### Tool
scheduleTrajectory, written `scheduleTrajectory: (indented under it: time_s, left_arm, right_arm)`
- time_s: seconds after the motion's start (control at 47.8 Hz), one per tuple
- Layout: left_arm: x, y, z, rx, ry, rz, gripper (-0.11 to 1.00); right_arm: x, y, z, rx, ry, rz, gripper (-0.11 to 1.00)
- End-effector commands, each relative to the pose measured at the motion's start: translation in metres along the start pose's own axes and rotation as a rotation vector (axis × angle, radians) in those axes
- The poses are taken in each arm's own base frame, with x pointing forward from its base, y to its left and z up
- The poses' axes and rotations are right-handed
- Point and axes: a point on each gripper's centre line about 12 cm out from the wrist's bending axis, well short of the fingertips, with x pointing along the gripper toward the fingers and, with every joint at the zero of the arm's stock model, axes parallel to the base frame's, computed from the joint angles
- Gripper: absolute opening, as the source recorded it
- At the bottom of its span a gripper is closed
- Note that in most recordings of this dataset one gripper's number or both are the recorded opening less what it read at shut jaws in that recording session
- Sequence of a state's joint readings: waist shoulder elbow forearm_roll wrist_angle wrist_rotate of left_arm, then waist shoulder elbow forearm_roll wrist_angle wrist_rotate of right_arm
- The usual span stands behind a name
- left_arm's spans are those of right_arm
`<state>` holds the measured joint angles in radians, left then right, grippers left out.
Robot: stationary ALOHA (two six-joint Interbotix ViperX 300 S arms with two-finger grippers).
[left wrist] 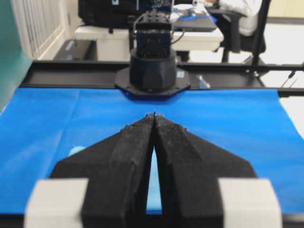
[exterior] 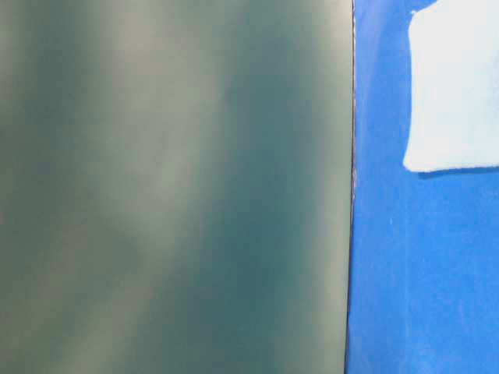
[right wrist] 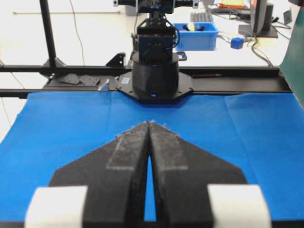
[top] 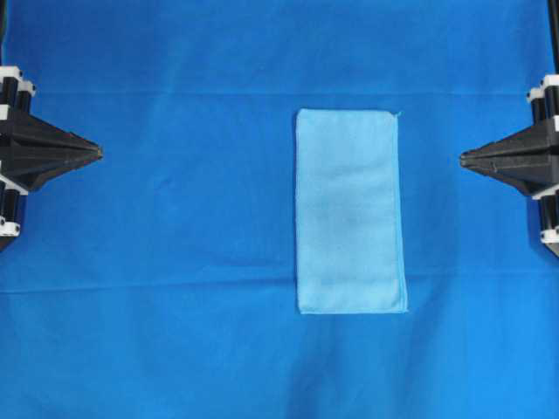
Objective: Fold a vertical towel.
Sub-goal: 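Raise both grippers and move them toward the towel's top corners, then lower both grippers onto the towel's top left and right corners and pinch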
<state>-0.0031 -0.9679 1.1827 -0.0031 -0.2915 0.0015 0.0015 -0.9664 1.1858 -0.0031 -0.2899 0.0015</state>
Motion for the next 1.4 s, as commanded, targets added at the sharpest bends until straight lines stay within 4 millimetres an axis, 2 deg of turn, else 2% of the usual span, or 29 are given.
scheduleTrajectory:
  time_s: [0.0, 0.23, 0.397, 0.544, 0.732, 0.774, 0.837, 1.004, 1.088, 1.381]
  left_arm:
    - [0.010, 0.001, 0.006, -0.017, -0.018, 0.007, 0.00]
    - [0.039, 0.006, -0.008, -0.018, 0.020, 0.029, 0.00]
    - [0.065, 0.016, -0.027, -0.019, 0.099, 0.068, 0.00]
    - [0.093, 0.028, -0.041, -0.025, 0.167, 0.105, 0.00]
    - [0.129, 0.046, -0.065, -0.033, 0.248, 0.149, 0.02]
    - [0.137, 0.049, -0.072, -0.033, 0.268, 0.155, 0.05]
    - [0.148, 0.056, -0.082, -0.038, 0.296, 0.170, 0.18]
    - [0.175, 0.076, -0.111, -0.047, 0.359, 0.211, 0.64]
    - [0.186, 0.085, -0.125, -0.051, 0.387, 0.228, 0.81]
    - [0.216, 0.110, -0.181, -0.069, 0.480, 0.267, 0.76]
  right_arm:
    - [0.004, -0.002, 0.011, -0.005, -0.028, -0.008, 0.00]
    - [0.008, -0.014, 0.000, 0.016, 0.068, -0.068, 0.00]
    - [0.015, -0.025, -0.013, 0.047, 0.166, -0.119, 0.00]
    - [0.020, -0.041, -0.030, 0.082, 0.250, -0.195, 0.00]
    - [0.025, -0.070, -0.063, 0.120, 0.399, -0.316, 0.01]
    - [0.026, -0.076, -0.069, 0.128, 0.433, -0.339, 0.01]
    - [0.027, -0.086, -0.080, 0.140, 0.486, -0.375, 0.07]
    - [0.032, -0.111, -0.109, 0.156, 0.612, -0.447, 0.52]
    - [0.037, -0.119, -0.122, 0.154, 0.664, -0.455, 0.63]
    - [0.054, -0.133, -0.169, 0.167, 0.778, -0.452, 0.60]
